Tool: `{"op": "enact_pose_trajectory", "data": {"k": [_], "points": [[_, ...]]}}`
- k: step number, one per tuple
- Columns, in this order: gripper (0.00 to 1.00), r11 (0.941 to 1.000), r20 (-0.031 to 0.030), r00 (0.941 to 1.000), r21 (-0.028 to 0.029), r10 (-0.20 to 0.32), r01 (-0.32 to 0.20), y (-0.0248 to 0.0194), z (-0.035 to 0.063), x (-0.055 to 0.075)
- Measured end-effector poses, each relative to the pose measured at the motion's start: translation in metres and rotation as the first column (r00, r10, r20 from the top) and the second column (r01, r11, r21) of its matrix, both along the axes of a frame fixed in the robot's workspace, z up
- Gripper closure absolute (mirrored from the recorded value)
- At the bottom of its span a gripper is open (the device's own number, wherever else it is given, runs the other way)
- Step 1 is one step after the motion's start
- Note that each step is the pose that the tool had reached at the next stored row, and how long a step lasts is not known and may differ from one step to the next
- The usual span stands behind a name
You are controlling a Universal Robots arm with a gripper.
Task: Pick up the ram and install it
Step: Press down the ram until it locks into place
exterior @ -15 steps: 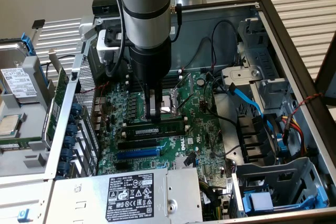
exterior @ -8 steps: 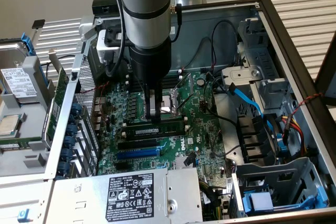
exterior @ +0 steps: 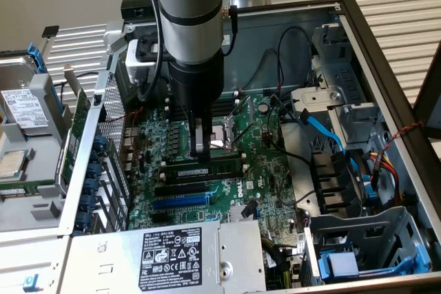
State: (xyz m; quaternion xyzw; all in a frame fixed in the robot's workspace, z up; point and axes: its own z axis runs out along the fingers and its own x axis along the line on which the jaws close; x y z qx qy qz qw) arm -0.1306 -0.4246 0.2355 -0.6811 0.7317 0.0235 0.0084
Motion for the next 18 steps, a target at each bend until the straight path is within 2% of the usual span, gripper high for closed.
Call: {"op": "enact_pose_trajectory", "data": {"k": [7,14,18], "points": [[0.9,1.0,0.0004,1.0,0.0,0.002,-0.002,-0.0015,-0.0006,0.0003],[0.9,1.0,0.0067,1.0,0.0,0.006,-0.006,-0.0015,-0.0026,0.001],[0.9,1.0,0.0081,0.9999,0.0002,0.007,-0.007,-0.0015,-0.0038,0.0009]]}}
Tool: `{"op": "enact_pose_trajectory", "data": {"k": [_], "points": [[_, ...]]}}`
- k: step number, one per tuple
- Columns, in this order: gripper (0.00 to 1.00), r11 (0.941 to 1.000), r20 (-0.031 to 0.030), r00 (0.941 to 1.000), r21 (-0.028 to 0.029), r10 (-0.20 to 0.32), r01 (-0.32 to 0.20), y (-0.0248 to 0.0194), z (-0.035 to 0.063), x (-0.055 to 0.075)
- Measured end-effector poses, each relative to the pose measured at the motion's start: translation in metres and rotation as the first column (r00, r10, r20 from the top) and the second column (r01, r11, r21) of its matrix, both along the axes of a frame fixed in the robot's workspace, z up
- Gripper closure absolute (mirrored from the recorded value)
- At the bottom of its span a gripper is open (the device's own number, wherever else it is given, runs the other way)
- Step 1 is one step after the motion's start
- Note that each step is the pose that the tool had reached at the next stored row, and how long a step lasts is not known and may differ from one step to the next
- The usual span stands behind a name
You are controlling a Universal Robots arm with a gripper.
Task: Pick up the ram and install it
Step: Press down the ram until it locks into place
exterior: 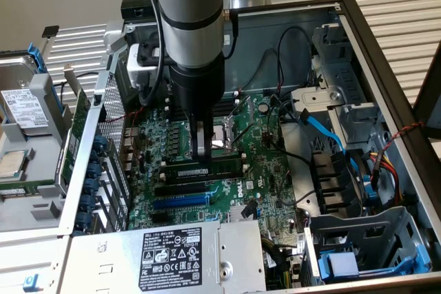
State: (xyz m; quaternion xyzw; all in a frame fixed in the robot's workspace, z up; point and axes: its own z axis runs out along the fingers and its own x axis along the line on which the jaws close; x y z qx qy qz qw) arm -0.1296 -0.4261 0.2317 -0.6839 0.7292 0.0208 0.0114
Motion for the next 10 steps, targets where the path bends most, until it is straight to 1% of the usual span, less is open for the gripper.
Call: {"op": "enact_pose_trajectory", "data": {"k": [5,10], "points": [[0.9,1.0,0.0019,1.0,-0.0004,0.002,-0.002,-0.0001,-0.0012,-0.0002],[0.9,1.0,0.0021,1.0,0.0,0.002,-0.002,0.0001,-0.0018,-0.0012]]}}
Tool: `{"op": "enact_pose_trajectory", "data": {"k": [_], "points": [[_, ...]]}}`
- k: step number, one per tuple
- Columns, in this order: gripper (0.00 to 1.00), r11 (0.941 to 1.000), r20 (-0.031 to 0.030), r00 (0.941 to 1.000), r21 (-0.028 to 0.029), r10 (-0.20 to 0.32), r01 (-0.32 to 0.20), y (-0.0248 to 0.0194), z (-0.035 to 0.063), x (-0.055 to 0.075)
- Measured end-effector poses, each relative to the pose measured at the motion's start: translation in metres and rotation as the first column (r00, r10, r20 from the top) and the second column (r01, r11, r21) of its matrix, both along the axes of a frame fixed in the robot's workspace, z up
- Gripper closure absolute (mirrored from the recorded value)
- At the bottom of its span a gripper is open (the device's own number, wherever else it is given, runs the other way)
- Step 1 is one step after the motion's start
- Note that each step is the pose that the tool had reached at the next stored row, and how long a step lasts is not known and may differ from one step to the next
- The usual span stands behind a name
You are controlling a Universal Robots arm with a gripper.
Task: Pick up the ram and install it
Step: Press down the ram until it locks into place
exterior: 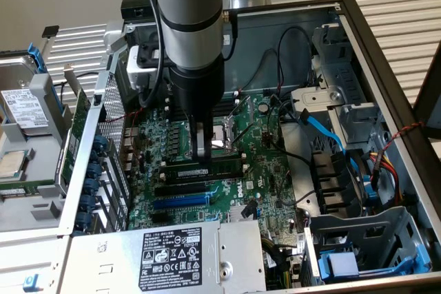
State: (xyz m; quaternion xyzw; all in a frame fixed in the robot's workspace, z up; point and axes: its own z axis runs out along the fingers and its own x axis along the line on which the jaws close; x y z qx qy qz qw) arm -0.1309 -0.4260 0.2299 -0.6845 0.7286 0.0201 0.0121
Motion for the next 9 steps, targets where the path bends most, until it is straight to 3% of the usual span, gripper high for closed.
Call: {"op": "enact_pose_trajectory", "data": {"k": [9], "points": [[0.9,1.0,0.0002,1.0,-0.0001,0.0,0.0,-0.0003,-0.0008,-0.0007]]}}
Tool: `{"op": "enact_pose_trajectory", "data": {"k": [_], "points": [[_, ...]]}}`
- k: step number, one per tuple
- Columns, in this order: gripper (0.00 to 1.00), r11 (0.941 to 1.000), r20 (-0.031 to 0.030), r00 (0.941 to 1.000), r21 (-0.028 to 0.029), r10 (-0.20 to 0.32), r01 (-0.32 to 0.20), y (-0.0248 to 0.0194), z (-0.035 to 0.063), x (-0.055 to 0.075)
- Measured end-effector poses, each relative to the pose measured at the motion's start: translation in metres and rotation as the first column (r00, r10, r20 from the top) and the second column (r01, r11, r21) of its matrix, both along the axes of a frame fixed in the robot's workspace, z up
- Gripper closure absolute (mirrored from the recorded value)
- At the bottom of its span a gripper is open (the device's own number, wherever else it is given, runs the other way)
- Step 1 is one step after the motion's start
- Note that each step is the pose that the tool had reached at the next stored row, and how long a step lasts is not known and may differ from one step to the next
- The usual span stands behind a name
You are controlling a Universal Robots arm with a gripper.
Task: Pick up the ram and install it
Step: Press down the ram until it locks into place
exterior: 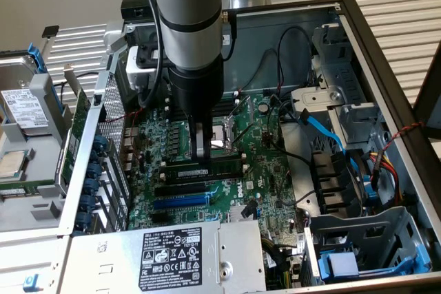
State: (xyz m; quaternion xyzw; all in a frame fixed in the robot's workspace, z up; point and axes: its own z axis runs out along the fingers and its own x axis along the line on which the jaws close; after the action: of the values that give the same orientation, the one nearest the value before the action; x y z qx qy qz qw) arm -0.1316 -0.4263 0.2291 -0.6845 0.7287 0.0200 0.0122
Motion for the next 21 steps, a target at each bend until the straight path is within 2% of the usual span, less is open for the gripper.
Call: {"op": "enact_pose_trajectory", "data": {"k": [7,16,21], "points": [[0.9,1.0,0.0004,1.0,-0.0002,0.0,0.0,-0.0012,-0.0003,0.0],[0.9,1.0,0.0047,1.0,0.0001,0.0,0.0,-0.0011,-0.0025,-0.0004],[0.9,1.0,0.0045,1.0,-0.0002,0.0,0.0,-0.0012,-0.0028,-0.0007]]}}
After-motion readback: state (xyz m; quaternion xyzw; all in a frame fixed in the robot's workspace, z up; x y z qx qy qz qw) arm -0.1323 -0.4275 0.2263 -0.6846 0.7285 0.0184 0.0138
